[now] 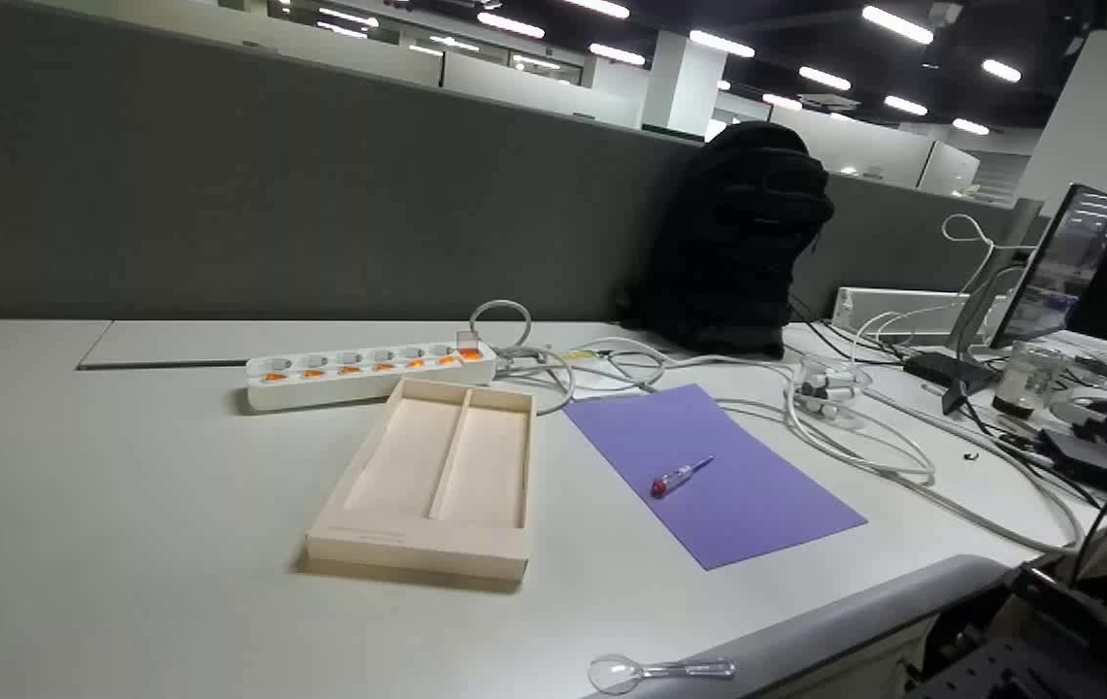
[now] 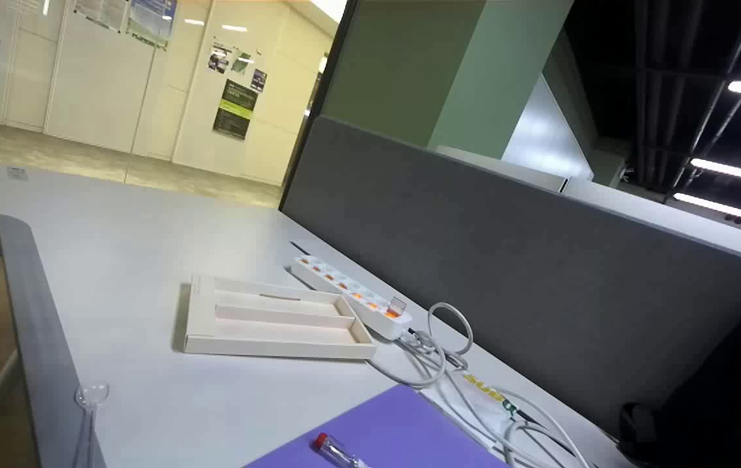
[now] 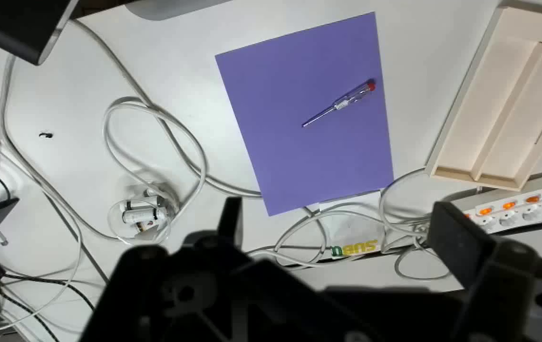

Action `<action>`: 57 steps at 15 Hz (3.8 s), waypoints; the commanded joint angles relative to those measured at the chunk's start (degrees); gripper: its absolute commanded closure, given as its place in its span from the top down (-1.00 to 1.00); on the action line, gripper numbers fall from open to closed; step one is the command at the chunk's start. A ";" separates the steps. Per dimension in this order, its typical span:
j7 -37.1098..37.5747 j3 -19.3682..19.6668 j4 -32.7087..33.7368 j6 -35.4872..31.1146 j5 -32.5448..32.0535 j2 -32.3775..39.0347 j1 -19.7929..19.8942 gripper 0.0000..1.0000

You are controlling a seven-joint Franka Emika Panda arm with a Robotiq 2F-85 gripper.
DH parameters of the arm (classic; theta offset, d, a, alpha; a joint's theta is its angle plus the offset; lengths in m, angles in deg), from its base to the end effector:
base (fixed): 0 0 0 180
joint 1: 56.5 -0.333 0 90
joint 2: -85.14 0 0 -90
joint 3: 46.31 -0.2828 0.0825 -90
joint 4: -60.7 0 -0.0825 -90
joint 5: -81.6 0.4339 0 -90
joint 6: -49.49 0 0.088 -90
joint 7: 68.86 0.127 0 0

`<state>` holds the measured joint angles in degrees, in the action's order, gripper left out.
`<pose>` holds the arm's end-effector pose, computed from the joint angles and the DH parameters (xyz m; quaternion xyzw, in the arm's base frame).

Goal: Move the screwdriver from the mat to the tray

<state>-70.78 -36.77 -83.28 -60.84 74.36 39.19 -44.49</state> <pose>0.3780 -0.1608 0.5000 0.9853 -0.1355 0.1022 0.0204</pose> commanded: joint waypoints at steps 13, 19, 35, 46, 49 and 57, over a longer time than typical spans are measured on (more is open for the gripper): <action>0.09 0.13 0.19 0.13 -0.09 -0.06 -0.18 1.00; 11.14 -2.74 -2.59 -9.13 0.23 5.98 2.80 1.00; 38.55 -10.82 -6.27 -30.23 -0.13 32.05 3.90 1.00; 48.54 -8.95 -9.09 -41.62 -11.00 38.92 3.07 1.00; 57.48 -9.28 -8.65 -45.70 -16.30 40.67 4.70 1.00; 59.83 -9.25 -7.08 -61.22 -4.42 54.70 3.38 1.00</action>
<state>-9.50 -44.54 -92.28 -118.83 62.58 87.66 -40.93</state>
